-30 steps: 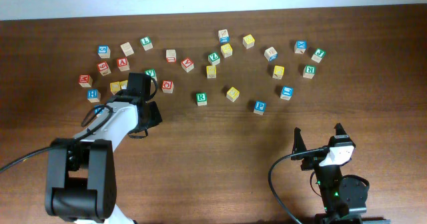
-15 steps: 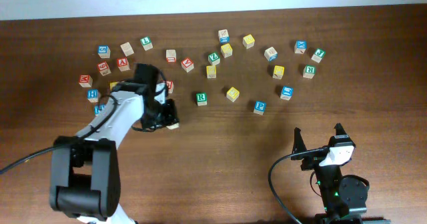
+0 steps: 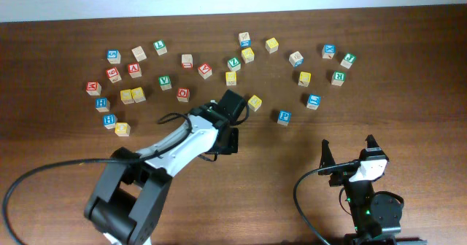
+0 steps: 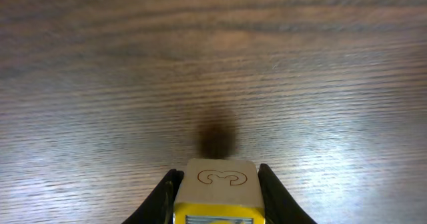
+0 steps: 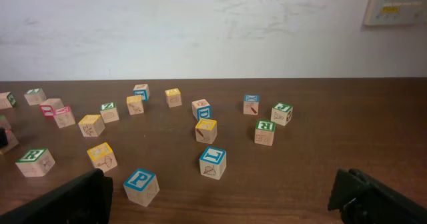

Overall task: Spell out CVPR
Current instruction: 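Lower the yellow C block at table center and open the left gripper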

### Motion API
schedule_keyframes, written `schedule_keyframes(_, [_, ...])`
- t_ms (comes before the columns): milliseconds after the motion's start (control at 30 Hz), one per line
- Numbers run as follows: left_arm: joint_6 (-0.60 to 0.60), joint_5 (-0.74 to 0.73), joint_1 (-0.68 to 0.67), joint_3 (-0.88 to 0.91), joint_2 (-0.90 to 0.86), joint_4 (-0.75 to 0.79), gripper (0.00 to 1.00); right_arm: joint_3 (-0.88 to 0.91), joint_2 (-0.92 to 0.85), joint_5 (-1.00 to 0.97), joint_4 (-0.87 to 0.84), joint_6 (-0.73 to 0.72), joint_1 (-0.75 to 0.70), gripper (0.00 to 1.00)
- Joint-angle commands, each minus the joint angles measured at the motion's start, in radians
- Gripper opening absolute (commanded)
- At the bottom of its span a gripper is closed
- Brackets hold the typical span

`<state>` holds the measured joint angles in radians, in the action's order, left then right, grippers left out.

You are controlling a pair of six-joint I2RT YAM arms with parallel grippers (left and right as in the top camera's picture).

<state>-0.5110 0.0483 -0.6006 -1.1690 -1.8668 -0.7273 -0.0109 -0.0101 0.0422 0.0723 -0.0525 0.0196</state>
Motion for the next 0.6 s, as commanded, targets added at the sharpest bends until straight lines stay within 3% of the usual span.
schedule_keyframes(0, [-0.024, 0.04, -0.021, -0.01, -0.042, 0.011, 0.26, 0.005, 0.006, -0.002, 0.005, 0.0, -0.008, 0.98])
schedule_keyframes(333, [-0.062, 0.162, -0.015, -0.01, -0.042, 0.016, 0.28, 0.005, 0.006, -0.002, 0.005, 0.0, -0.008, 0.98])
schedule_keyframes(567, [-0.06, 0.139, 0.041, -0.01, -0.042, 0.015, 0.25, 0.005, 0.006, -0.002, 0.005, 0.0, -0.008, 0.98])
